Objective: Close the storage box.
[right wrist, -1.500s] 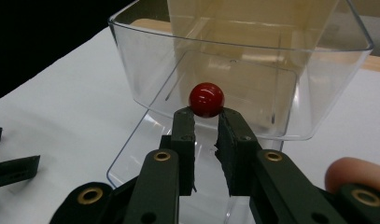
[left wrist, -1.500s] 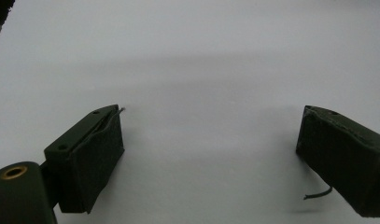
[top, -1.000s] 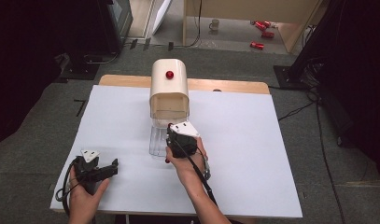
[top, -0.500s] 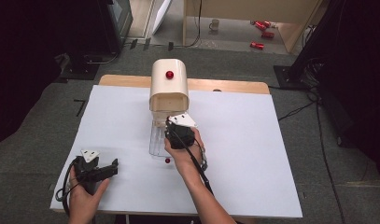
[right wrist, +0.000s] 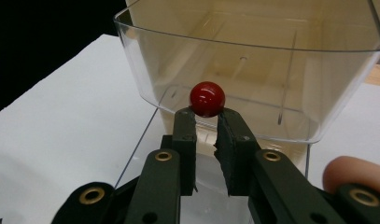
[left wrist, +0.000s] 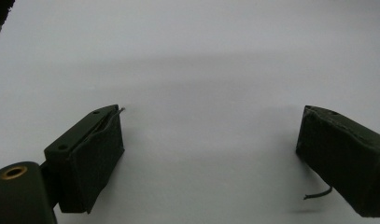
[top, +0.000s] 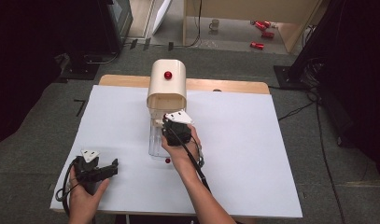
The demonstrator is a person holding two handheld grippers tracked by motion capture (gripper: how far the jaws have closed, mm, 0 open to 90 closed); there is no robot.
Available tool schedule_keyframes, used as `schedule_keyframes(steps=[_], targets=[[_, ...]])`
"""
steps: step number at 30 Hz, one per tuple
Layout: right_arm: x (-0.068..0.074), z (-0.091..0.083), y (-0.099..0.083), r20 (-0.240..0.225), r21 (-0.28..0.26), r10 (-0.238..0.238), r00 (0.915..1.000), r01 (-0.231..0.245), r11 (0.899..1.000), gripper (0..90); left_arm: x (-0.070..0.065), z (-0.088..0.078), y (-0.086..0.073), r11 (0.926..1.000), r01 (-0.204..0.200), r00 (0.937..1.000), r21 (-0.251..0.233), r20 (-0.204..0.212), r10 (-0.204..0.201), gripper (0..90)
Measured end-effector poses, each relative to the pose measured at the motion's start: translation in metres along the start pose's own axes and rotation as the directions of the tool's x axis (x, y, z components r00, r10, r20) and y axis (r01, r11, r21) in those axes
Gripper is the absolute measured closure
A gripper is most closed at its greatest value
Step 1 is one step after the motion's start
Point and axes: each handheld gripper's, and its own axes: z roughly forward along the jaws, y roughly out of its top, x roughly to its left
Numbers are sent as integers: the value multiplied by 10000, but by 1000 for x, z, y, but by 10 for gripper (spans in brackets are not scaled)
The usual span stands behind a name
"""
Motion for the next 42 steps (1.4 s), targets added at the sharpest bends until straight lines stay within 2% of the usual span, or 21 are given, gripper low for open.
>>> schedule_keyframes(steps=[14,20,25,27,29,30,32,36,37,39,42], targets=[[-5,17,0,184,86,188,9997,-190,9998,823,0,0,0,10000,9,10000,8,7,-9,73],[-8,17,2,29,36,286,9996,-286,9996,809,0,0,0,10000,6,10000,12,7,-6,73],[-10,14,4,-104,-117,188,9998,-189,9998,780,0,0,0,10000,5,10000,10,6,-5,73],[-10,15,5,-243,-148,146,9996,-150,9998,746,0,0,0,10000,7,10000,7,6,-7,73],[-10,14,5,-437,-49,119,9990,-121,9999,657,0,0,0,10000,6,10000,12,8,-6,73],[-10,14,5,-437,-49,119,9990,-121,9999,657,0,0,0,10000,6,10000,12,7,-6,73],[-9,13,4,-475,81,50,9989,-46,10000,592,0,0,0,10000,13,10000,8,6,-13,73],[-9,4,-1,-580,183,164,9982,-154,9997,467,0,0,0,10000,2,10000,-4,-1,-2,73],[-8,0,-4,-647,313,158,9978,-138,9994,398,0,0,0,10000,-5,10000,-2,1,5,73],[-8,-2,-6,-643,341,120,9979,-98,9994,375,0,0,0,10000,0,10000,-4,1,0,73],[-7,-11,-14,-744,590,26,9972,18,9983,278,0,0,0,10000,3,10000,-10,-2,-3,73]])
